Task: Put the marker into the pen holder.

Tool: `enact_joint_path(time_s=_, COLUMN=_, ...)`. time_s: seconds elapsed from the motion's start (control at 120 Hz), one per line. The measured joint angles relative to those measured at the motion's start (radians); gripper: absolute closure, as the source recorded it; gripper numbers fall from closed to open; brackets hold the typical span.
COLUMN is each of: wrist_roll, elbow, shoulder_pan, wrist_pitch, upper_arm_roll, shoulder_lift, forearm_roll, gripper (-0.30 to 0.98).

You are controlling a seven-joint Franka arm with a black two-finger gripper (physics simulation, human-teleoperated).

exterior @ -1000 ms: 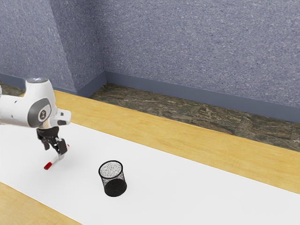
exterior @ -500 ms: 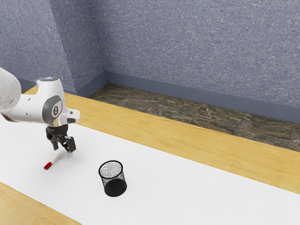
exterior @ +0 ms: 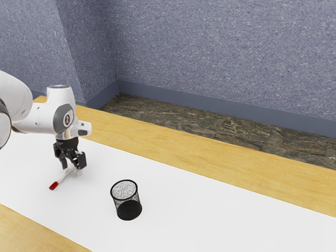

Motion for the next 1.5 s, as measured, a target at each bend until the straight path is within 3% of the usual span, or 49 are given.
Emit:
enact_joint_path(time_s=0.217, wrist_roll=-0.003, elbow=0.006, shoulder_pan=0.001, wrist_pitch=-0.016, upper_arm_roll=0.000, shoulder_lift=0.010, forearm_roll=-0.001, gripper=0.22)
enact_joint_path(time_s=0.35, wrist_roll=-0.002, elbow=0.006, shoulder_pan=0.001, wrist_pitch=-0.020, upper_arm_roll=0.000, shoulder_lift=0.010, forearm_roll=-0.004, gripper=0.43)
enact_joint_path(time_s=0.558, wrist_roll=-0.002, elbow=0.006, shoulder_pan=0.001, wrist_pitch=-0.023, upper_arm_roll=-0.001, shoulder_lift=0.010, forearm_roll=-0.005, gripper=0.58)
enact_joint_path(time_s=0.817, wrist_roll=-0.002, elbow=0.006, shoulder_pan=0.000, wrist_pitch=-0.017, upper_arm_roll=-0.003, shoulder_lift=0.020, forearm_roll=-0.005, gripper=0.63)
enact_joint_path(time_s=1.158, wrist_roll=-0.005, elbow=0.006, shoulder_pan=0.000, wrist_pitch=-0.014, upper_arm_roll=-0.004, shoulder_lift=0.028, forearm_roll=-0.013, gripper=0.60)
enact_joint_path(time_s=1.333, wrist_roll=-0.007, elbow=0.006, shoulder_pan=-0.002, wrist_pitch=-0.013, upper_arm_roll=-0.006, shoulder_lift=0.007, forearm_roll=-0.013, gripper=0.70)
enact_joint_path(time_s=1.5, wrist_roll=-0.014, elbow=-0.013, shoulder_pan=-0.006, wrist_pitch=0.017, upper_arm_roll=-0.069, shoulder_lift=-0.166, forearm_roll=-0.006, gripper=0.73)
